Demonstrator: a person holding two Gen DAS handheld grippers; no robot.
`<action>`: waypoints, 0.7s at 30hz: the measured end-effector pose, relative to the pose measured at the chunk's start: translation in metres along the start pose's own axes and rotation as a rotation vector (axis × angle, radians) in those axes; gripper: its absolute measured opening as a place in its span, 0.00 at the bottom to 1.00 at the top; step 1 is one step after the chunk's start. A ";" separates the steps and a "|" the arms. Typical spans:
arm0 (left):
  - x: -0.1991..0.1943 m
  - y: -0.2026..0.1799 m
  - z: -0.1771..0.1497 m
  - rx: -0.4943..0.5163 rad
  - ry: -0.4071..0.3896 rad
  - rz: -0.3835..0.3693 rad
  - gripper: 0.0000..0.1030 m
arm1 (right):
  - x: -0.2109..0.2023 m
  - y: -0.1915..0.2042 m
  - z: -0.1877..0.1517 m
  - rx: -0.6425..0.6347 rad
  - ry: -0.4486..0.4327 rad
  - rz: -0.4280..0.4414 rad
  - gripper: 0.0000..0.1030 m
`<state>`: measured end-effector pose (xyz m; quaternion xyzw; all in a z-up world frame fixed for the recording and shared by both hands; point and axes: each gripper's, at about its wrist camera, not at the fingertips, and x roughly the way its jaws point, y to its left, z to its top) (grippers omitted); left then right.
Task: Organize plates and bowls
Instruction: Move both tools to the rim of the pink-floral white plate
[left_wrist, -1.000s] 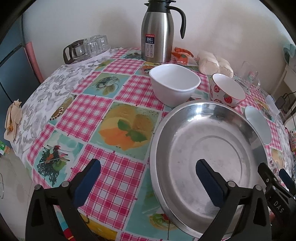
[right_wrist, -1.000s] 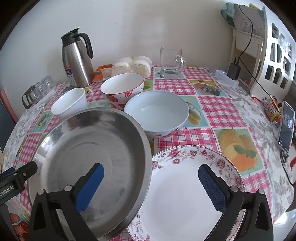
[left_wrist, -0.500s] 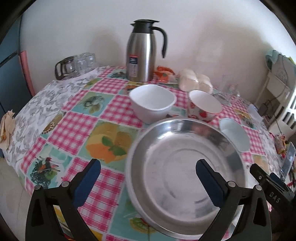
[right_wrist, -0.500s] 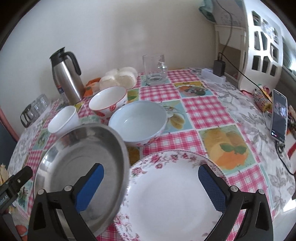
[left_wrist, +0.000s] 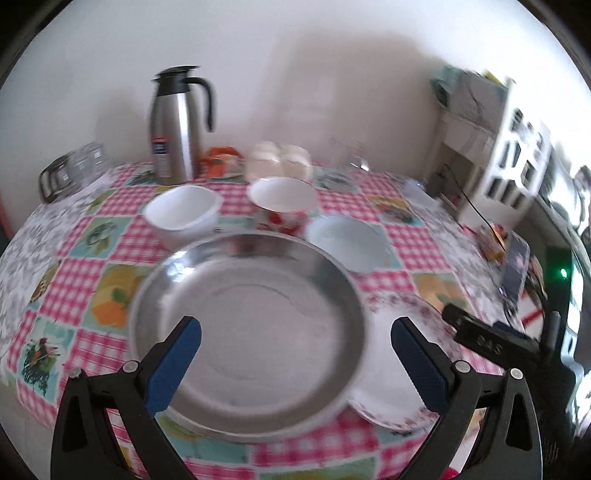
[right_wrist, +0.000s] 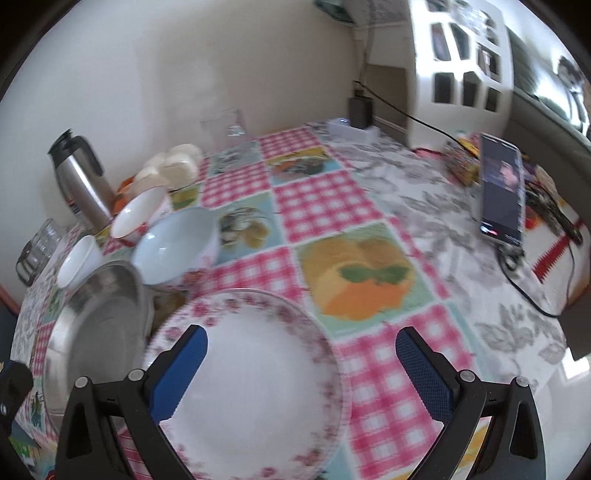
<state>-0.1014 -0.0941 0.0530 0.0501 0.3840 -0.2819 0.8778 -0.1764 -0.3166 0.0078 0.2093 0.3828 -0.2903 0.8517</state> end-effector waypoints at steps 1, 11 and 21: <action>0.002 -0.008 -0.002 0.019 0.014 -0.010 0.99 | 0.001 -0.006 -0.001 0.008 0.004 -0.005 1.00; 0.021 -0.050 -0.025 0.081 0.169 -0.055 0.99 | 0.025 -0.042 -0.019 0.086 0.124 -0.011 1.00; 0.033 -0.058 -0.037 0.065 0.259 -0.078 0.99 | 0.042 -0.032 -0.030 0.056 0.201 -0.020 0.71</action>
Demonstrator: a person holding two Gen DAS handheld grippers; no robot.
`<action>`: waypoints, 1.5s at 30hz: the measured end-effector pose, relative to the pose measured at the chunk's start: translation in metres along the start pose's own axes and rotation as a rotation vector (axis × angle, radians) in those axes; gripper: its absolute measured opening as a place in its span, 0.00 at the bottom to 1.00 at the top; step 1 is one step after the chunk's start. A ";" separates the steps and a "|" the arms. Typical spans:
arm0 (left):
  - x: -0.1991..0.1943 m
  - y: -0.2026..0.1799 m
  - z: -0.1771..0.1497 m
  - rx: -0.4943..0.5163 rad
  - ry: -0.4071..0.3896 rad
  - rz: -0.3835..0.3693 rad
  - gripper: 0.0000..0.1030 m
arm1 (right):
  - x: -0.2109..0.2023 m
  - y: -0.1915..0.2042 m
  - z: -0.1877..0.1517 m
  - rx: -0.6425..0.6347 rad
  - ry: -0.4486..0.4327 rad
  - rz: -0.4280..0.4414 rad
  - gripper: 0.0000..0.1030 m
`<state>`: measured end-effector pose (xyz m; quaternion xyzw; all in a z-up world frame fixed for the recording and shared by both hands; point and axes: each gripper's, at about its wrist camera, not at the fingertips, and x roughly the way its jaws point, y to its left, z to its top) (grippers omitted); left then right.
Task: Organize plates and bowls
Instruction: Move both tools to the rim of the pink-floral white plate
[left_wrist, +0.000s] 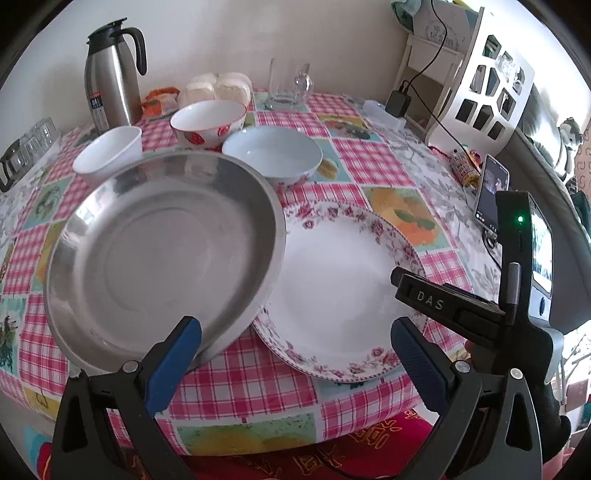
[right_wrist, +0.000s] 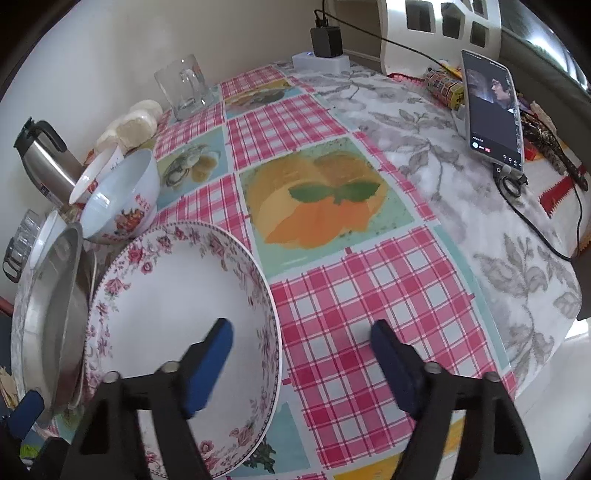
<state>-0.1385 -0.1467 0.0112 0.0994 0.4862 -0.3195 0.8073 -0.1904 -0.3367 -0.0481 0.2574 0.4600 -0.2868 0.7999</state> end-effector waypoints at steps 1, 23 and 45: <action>0.002 0.000 0.000 0.001 0.004 0.001 0.99 | 0.000 0.001 0.000 -0.007 -0.003 -0.010 0.68; 0.010 -0.013 -0.003 0.042 0.027 0.054 0.99 | -0.004 -0.010 0.006 0.015 -0.024 -0.053 0.45; 0.040 -0.054 0.000 0.097 0.122 0.045 0.99 | -0.005 -0.040 0.011 0.142 -0.042 -0.108 0.48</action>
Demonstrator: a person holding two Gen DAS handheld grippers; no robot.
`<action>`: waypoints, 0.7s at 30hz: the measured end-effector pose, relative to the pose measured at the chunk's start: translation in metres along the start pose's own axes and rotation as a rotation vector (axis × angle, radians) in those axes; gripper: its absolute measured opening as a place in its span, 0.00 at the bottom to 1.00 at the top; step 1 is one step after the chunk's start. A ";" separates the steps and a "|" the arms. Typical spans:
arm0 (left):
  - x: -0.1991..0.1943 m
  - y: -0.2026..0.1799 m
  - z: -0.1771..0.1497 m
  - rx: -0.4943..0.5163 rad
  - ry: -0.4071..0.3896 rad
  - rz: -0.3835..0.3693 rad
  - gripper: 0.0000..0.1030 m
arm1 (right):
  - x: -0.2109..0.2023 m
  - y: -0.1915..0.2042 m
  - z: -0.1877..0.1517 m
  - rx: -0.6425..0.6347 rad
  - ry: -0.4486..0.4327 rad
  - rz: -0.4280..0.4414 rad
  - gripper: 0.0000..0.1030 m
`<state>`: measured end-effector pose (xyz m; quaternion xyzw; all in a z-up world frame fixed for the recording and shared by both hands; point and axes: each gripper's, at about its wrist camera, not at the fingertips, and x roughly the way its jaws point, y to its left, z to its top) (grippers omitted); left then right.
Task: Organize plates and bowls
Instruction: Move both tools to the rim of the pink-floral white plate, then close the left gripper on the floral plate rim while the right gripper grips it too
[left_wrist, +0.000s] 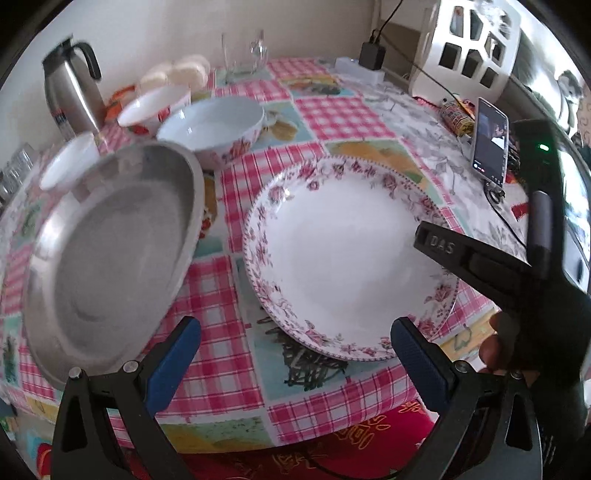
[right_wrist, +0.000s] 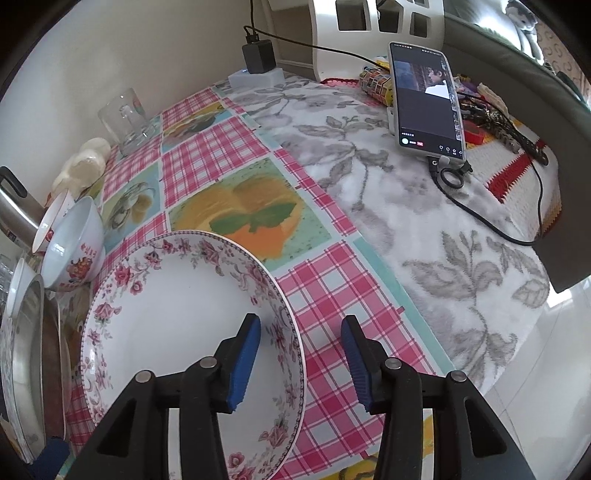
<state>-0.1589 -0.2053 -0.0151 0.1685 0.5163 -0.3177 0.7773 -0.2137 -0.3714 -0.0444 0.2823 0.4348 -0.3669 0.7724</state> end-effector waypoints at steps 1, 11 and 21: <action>0.005 0.003 0.001 -0.023 0.017 -0.012 0.99 | 0.000 0.000 0.000 0.001 -0.001 0.000 0.48; 0.032 0.008 0.019 -0.114 0.054 -0.030 0.99 | 0.000 0.000 -0.001 0.011 0.000 0.002 0.49; 0.054 0.009 0.030 -0.156 0.081 -0.054 0.88 | 0.002 -0.005 -0.001 0.038 -0.006 0.027 0.49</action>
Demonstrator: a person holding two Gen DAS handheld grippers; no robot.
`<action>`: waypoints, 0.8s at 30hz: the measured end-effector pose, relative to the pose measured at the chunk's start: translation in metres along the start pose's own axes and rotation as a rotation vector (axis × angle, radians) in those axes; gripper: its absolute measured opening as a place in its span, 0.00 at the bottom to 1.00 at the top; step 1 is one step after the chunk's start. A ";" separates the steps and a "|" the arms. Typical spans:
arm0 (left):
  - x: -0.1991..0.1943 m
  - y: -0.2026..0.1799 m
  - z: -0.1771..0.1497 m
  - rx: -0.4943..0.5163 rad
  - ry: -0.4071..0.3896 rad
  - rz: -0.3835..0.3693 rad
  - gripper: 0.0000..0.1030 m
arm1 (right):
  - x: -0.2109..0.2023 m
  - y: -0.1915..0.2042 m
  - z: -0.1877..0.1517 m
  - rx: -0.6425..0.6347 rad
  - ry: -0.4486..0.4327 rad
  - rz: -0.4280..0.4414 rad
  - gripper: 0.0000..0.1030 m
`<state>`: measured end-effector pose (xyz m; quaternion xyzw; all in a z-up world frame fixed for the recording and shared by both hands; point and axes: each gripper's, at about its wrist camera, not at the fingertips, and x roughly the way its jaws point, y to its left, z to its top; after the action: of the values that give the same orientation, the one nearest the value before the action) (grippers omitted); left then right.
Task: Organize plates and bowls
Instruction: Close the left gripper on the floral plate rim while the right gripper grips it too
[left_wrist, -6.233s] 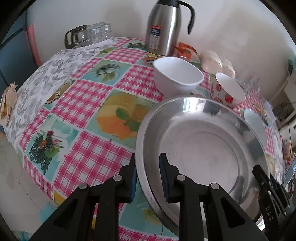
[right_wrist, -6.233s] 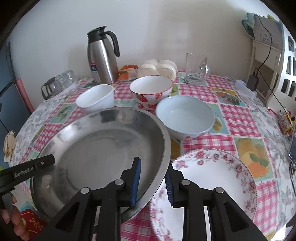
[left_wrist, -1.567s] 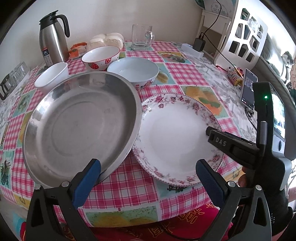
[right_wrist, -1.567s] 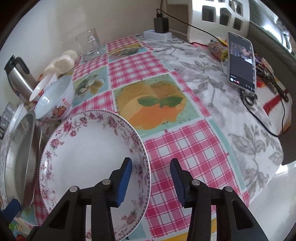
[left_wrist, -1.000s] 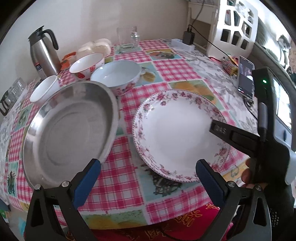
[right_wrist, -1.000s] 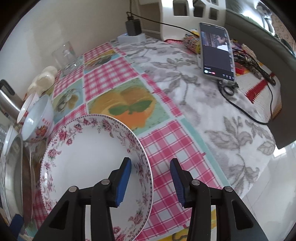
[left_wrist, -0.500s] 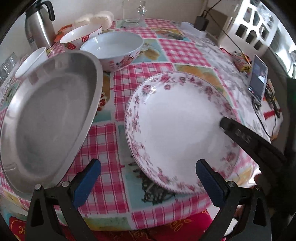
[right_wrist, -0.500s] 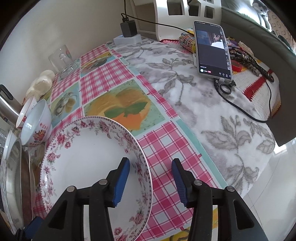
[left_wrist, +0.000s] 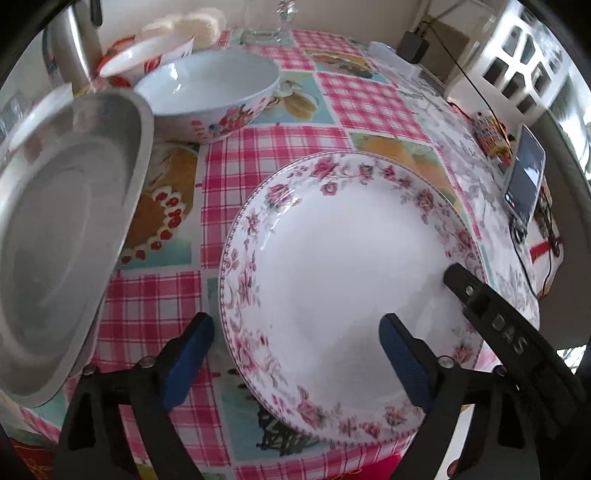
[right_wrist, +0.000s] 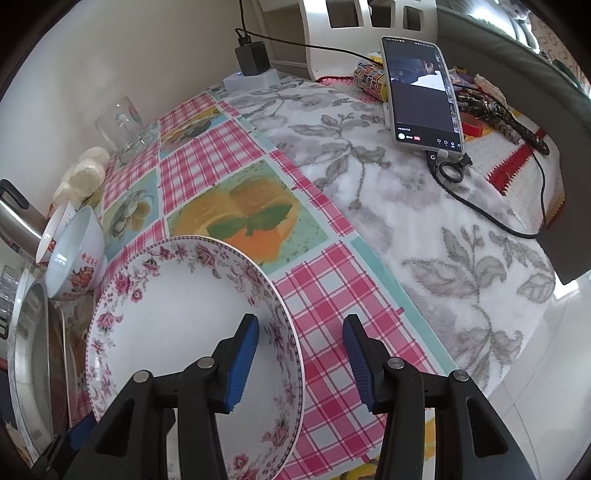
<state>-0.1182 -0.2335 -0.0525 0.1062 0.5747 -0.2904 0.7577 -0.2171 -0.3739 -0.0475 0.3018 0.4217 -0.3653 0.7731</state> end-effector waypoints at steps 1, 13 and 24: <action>0.000 0.001 0.001 -0.002 -0.010 0.012 0.87 | 0.000 -0.001 0.000 0.005 0.001 0.005 0.49; -0.001 0.020 0.021 -0.135 -0.009 -0.189 0.87 | 0.003 -0.001 0.002 -0.002 -0.016 0.029 0.49; 0.001 0.018 0.025 -0.085 -0.016 -0.243 0.84 | 0.003 -0.003 0.002 0.014 -0.039 0.083 0.39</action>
<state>-0.0880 -0.2316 -0.0482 0.0012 0.5889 -0.3564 0.7253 -0.2177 -0.3779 -0.0500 0.3173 0.3913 -0.3415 0.7935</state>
